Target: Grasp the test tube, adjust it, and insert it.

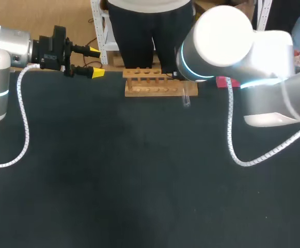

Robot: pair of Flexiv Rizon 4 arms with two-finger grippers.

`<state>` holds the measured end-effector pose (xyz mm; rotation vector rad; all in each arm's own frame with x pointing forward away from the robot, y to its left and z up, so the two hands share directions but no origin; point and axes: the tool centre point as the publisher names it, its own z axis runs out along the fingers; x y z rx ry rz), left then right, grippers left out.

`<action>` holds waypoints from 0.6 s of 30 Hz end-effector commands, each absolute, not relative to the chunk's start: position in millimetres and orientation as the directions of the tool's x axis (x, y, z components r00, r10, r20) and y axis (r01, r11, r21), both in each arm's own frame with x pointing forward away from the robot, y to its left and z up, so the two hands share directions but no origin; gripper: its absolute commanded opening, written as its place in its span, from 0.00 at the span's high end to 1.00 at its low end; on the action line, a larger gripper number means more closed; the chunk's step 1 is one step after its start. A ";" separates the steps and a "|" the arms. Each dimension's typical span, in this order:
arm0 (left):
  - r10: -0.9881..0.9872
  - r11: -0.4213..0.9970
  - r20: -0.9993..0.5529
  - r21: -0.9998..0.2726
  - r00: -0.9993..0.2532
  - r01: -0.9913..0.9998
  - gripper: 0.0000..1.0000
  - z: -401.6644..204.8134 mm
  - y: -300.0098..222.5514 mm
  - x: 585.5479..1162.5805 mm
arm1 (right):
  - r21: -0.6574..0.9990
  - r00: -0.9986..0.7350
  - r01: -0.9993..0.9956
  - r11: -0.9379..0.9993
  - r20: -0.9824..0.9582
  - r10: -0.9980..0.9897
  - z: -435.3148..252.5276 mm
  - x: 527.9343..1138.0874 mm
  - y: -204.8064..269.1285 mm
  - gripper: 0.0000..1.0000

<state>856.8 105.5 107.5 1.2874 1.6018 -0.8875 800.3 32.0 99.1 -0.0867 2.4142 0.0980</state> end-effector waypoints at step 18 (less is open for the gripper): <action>0.355 0.209 -0.931 -0.007 -0.082 0.978 0.00 106.9 105.7 857.3 | 0.030 -0.786 -0.075 0.997 -0.617 -0.041 57.8 834.7 51.2 1.00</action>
